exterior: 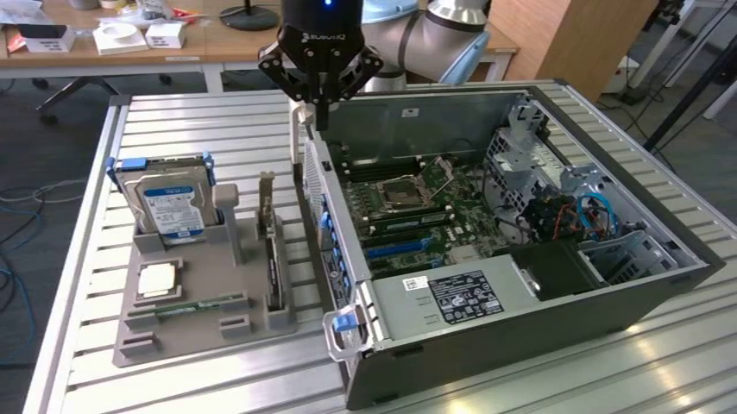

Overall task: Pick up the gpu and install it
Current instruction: 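Reach for the gpu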

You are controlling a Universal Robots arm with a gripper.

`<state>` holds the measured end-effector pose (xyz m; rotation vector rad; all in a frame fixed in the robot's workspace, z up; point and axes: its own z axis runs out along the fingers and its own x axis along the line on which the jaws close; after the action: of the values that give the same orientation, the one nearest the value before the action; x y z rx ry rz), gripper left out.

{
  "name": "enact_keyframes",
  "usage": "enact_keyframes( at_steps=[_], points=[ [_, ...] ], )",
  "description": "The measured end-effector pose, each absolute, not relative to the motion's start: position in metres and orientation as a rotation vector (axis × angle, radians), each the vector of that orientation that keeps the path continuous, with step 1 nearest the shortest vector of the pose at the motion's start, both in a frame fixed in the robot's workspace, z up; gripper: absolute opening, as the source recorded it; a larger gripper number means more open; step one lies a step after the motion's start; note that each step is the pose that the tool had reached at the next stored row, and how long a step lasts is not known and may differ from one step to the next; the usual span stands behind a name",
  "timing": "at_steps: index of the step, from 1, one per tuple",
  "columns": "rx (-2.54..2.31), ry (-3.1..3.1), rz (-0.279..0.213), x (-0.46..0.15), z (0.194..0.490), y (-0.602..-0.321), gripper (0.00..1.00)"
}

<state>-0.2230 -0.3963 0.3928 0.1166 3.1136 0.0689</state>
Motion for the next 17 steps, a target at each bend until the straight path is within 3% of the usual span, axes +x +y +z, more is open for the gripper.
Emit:
enact_keyframes(
  at_steps=[17],
  points=[
    [0.117, 3.114, 0.069, -0.255, 0.392, -0.395, 0.10]
  ],
)
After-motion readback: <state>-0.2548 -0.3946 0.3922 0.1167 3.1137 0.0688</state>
